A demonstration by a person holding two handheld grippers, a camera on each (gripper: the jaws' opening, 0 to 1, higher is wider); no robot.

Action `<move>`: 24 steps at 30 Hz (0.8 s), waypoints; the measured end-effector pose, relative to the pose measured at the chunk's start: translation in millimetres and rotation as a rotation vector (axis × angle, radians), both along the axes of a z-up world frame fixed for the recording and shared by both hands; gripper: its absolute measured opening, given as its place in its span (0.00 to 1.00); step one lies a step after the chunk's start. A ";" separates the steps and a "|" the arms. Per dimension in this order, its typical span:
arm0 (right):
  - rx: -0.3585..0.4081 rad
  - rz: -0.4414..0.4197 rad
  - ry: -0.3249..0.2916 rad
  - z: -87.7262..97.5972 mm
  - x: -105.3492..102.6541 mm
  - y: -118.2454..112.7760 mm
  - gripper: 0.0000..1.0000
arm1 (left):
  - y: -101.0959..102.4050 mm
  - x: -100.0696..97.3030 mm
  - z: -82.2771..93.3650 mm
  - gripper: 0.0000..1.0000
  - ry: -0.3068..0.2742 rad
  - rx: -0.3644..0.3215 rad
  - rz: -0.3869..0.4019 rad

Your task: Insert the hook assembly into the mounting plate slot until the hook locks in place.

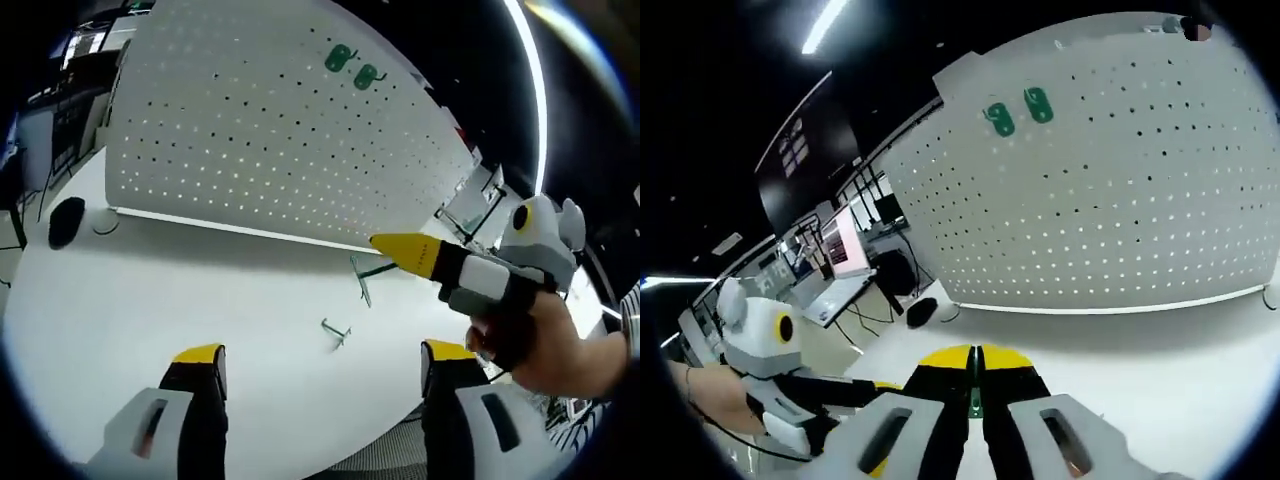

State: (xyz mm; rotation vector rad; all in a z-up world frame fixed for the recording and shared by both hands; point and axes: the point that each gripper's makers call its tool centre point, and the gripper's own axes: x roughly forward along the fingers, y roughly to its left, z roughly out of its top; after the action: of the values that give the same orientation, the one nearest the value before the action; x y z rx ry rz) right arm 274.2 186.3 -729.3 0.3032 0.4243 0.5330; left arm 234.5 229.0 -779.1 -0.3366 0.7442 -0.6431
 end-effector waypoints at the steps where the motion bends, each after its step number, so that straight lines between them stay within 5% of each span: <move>1: 0.007 0.007 -0.013 2.6 -3.6 2.6 0.00 | -1.1 0.4 0.4 0.78 0.001 -0.001 -0.004; 13: 0.081 0.028 -0.058 20.1 -18.9 21.1 0.00 | -10.7 2.4 16.1 0.63 0.024 -0.092 -0.001; 24: 0.087 0.061 -0.068 19.2 -21.7 34.2 0.00 | -13.9 0.6 21.5 0.35 0.026 -0.135 0.006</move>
State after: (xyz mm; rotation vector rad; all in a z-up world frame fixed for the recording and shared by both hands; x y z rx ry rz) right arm 252.5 220.5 -710.0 0.3554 0.3460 0.6204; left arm 235.0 215.2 -757.6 -0.4721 0.7263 -0.6865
